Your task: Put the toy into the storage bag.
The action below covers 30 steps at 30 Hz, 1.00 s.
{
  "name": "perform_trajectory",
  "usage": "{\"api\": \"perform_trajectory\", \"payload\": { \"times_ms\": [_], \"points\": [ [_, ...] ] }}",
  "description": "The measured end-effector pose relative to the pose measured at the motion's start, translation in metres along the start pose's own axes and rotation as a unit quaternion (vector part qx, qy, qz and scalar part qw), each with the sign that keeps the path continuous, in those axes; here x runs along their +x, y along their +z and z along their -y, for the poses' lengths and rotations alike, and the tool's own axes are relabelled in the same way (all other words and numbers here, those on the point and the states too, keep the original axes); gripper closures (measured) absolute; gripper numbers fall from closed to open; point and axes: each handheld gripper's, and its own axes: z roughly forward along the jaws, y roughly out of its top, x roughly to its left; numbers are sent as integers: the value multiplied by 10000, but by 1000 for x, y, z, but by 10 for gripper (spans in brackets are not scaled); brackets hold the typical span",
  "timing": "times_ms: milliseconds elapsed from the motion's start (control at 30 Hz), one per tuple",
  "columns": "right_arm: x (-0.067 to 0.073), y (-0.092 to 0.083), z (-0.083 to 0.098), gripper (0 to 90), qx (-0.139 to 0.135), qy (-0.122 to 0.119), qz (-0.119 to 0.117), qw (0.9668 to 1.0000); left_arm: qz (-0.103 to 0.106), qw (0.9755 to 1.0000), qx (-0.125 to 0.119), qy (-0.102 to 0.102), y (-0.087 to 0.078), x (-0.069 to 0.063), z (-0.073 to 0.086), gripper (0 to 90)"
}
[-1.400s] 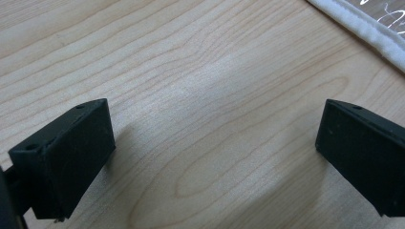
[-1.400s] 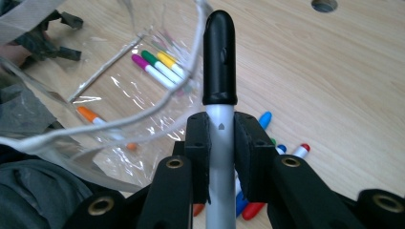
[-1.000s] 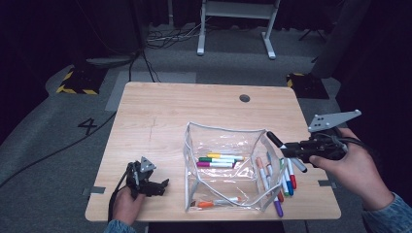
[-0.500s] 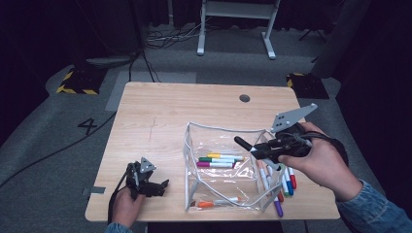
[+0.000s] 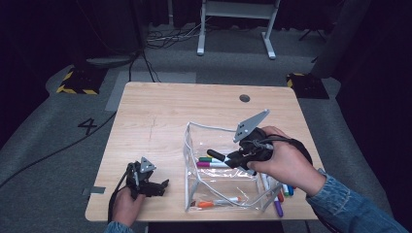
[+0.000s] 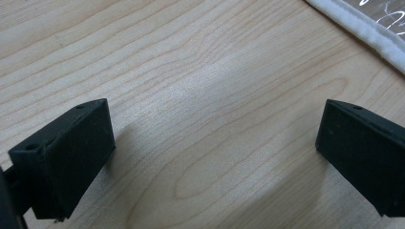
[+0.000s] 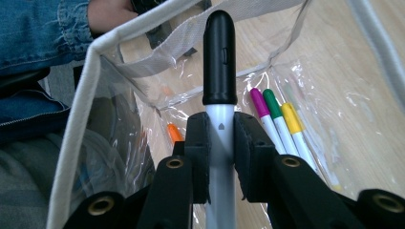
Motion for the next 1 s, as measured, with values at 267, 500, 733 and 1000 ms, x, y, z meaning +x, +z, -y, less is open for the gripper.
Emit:
{"api": "perform_trajectory", "payload": {
  "times_ms": [267,500,733,1000],
  "points": [
    [-1,28,2,769,378,-93,-208,9990,-1,10000,1,0,0,0,0,0],
    [0,48,6,769,728,-163,-339,9966,0,10000,1,0,0,0,0,0],
    [-1,67,9,769,1055,-238,-412,9933,1,10000,2,0,0,0,0,0],
    [0,86,17,769,1472,-356,-581,9868,-1,10000,0,-1,0,0,0,0]
  ]
}}
